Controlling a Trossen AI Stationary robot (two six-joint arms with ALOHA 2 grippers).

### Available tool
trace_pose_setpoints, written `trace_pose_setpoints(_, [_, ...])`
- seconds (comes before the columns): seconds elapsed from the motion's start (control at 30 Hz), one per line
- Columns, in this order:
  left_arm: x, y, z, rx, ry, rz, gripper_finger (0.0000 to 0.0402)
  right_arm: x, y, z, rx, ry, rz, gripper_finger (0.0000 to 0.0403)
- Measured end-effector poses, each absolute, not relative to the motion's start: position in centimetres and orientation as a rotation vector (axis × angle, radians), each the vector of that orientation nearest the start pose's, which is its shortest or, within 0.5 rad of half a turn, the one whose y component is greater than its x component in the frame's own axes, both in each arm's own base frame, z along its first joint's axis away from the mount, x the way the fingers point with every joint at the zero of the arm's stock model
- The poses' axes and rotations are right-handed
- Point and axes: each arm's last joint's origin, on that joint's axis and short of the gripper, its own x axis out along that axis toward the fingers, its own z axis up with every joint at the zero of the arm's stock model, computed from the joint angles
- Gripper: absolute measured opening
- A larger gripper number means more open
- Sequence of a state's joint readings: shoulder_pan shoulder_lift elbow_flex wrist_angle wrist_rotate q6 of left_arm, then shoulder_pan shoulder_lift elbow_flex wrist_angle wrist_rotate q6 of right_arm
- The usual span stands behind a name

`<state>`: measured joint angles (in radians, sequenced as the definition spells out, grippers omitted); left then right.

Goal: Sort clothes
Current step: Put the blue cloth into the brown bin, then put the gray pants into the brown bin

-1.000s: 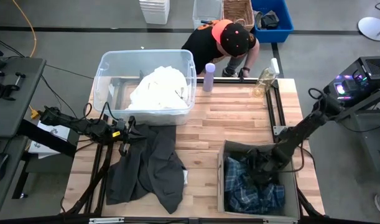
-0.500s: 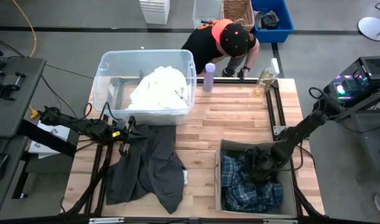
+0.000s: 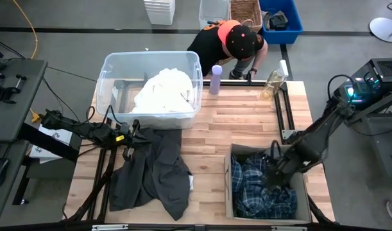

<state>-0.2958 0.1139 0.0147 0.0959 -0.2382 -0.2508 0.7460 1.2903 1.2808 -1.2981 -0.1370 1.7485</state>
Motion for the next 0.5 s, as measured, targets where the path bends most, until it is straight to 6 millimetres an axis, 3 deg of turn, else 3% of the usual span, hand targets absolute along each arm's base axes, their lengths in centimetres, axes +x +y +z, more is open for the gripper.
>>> trace_pose_setpoints(0.17, [10.1, -2.4, 16.9, -0.250, 0.011, -0.057, 0.0001, 15.2, 14.0, 36.9, 1.007, 1.307, -0.531, 0.0193])
trace_pose_setpoints(0.3, [10.1, -2.4, 16.9, -0.249, 0.011, -0.057, 0.0001, 16.5, 12.9, 39.4, 1.064, 0.861, -0.579, 0.0213])
trace_pose_setpoints(0.4, [10.1, -2.4, 16.9, -0.250, 0.011, -0.057, 0.0001, 19.4, 12.1, 40.4, 1.027, 0.587, -0.531, 0.0220])
trace_pose_setpoints(0.5, [10.1, -2.4, 16.9, -0.250, 0.011, -0.057, 0.0001, 24.2, 11.5, 40.3, 0.930, 0.496, -0.435, 0.0220])
